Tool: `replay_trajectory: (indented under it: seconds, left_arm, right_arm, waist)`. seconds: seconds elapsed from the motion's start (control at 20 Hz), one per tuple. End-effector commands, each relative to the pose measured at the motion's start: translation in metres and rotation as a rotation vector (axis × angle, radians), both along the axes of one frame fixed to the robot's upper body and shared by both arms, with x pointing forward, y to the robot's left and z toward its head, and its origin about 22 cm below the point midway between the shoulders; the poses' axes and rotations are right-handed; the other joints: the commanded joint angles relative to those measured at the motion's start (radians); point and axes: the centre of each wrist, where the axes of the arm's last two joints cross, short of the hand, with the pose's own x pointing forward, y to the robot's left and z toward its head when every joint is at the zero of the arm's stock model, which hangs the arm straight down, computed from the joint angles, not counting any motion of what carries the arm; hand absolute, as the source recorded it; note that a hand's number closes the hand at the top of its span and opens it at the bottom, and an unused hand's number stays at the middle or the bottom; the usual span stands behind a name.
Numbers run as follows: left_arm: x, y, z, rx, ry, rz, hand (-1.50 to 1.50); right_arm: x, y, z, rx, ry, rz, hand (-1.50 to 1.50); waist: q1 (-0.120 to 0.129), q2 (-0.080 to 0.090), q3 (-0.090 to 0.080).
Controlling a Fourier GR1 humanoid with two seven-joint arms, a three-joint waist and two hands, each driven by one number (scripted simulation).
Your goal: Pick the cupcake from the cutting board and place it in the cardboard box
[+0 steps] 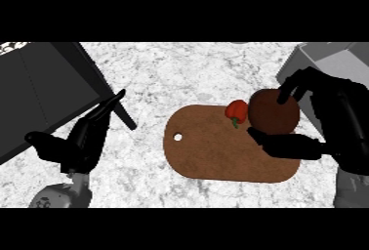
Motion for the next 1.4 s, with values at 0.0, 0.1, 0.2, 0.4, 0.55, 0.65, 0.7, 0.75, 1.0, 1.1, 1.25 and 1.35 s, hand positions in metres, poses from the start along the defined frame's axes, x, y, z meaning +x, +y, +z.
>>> replay_trajectory:
  seconds: [0.0,0.1,0.2,0.4,0.55,0.65,0.7,0.75,1.0,1.1,1.25,1.35]
  left_arm:
    - [-0.005,0.036,0.0,0.043,0.021,0.163,0.0]
    - [-0.003,0.052,0.009,0.035,0.02,0.144,0.0]
    - [-0.008,0.045,-0.009,0.052,0.031,0.15,0.0]
    - [0.008,0.039,0.018,0.021,0.026,0.137,0.0]
    - [0.002,0.04,0.004,0.032,0.008,0.133,0.0]
    - [-0.004,0.025,-0.003,0.047,0.016,0.124,0.0]
    - [0.002,0.035,0.01,0.041,0.001,0.129,0.0]
    - [0.002,0.036,0.006,0.034,0.012,0.13,0.0]
    - [0.009,0.028,0.011,0.043,-0.008,0.12,0.0]
    - [0.002,0.038,0.0,0.03,0.018,0.098,0.0]
    - [0.01,0.024,0.009,0.021,0.004,0.093,0.0]
    - [0.009,0.02,-0.005,0.036,0.025,0.09,0.0]
  right_arm:
    - [0.006,-0.028,0.021,0.034,0.007,-0.116,1.5]
    - [0.015,-0.047,0.021,0.052,0.017,-0.149,1.5]
    - [0.024,-0.072,0.012,0.028,0.041,-0.16,1.5]
    - [0.047,-0.096,0.031,0.056,0.042,-0.201,1.5]
    - [0.059,-0.126,0.019,-0.017,-0.029,-0.288,1.5]
    - [0.075,-0.13,0.015,-0.068,-0.005,-0.331,1.5]
    - [0.08,-0.143,0.015,-0.065,0.002,-0.343,1.5]
    - [0.083,-0.145,0.005,-0.072,0.006,-0.34,1.5]
    - [0.108,-0.173,-0.003,-0.149,0.021,-0.361,1.5]
    - [0.109,-0.193,-0.027,-0.176,0.058,-0.362,1.5]
    - [0.107,-0.214,-0.039,-0.337,0.2,-0.373,1.5]
    - [0.105,-0.223,-0.055,-0.416,0.353,-0.414,1.5]
  waist:
    - [0.015,0.001,-0.003]
    - [0.018,0.003,-0.003]
    - [0.018,0.005,-0.002]
    - [0.024,0.006,-0.002]
    - [0.032,0.01,-0.002]
    - [0.046,0.011,-0.002]
    - [0.049,0.012,-0.002]
    - [0.044,0.011,-0.002]
    - [0.052,0.014,-0.002]
    - [0.06,0.018,-0.002]
    - [0.065,0.021,-0.002]
    - [0.069,0.025,-0.003]
